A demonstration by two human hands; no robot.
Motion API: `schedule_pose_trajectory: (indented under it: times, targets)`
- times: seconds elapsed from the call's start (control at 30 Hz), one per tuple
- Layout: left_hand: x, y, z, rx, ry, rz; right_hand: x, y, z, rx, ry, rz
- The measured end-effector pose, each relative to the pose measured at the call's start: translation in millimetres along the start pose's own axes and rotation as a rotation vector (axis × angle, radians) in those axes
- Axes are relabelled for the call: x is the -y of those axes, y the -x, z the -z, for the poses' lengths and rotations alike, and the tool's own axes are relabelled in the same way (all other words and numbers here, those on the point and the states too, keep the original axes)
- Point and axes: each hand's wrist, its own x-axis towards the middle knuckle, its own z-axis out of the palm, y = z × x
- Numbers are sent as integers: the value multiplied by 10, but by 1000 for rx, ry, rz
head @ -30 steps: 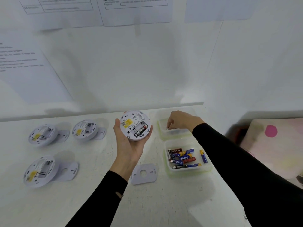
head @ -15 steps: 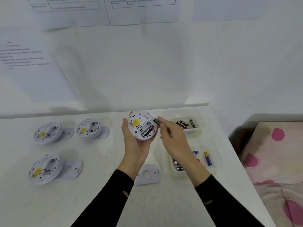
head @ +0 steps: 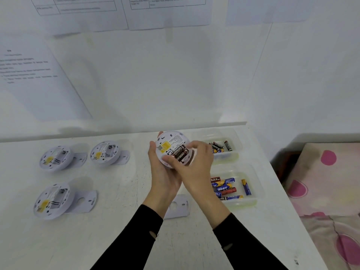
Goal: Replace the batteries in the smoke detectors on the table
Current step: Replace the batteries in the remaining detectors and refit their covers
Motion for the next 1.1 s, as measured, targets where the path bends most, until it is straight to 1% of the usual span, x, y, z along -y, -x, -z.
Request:
schedule_pose_trajectory:
  times: [0.07,0.1,0.17,0.2,0.23,0.27,0.37,0.43,0.53,0.6,0.63,0.7,0.77,0.83,0.9,1.0,1.07,1.1]
  targets:
    - [-22,11,14,26,51,47,-7,-51,-6,70,-122,-220]
    - [-29,24,2,37,67,59,-19,-77,1,122,-252,-327]
    - [-8,50,-11,40,95,62,-31,-118,28,229,-596,-511]
    - [10,55,-12,25,103,56,-24,-133,39,270,-730,-566]
    - [24,53,-3,6,103,46,-39,-147,31,287,-783,-582]
    - [32,50,21,-8,100,40,-55,-146,9,288,-776,-579]
    - [-6,54,105,-19,81,54,-104,-94,-99,276,-647,-514]
    - [-90,49,182,-18,71,58,-82,-24,-129,320,-574,-454]
    - [-287,47,352,-2,120,27,-56,144,-94,391,-425,-334]
    - [-439,67,510,5,165,0,-193,310,-67,419,-299,-200]
    - [-505,87,598,5,177,-13,-313,389,-48,455,-192,-112]
    - [-598,132,781,16,162,-28,-565,504,-6,577,38,81]
    - [-645,195,930,5,122,-26,-802,565,32,694,215,247]
    - [-669,266,1043,-23,108,0,-960,595,52,731,320,364]
    - [-668,346,1134,-38,128,43,-1011,612,56,728,355,404]
    - [-642,454,1228,-76,117,108,-1007,598,32,693,323,423]
    - [-621,505,1260,-86,107,120,-935,587,25,662,262,381]
    - [-611,527,1258,-90,104,115,-870,591,20,633,204,329]
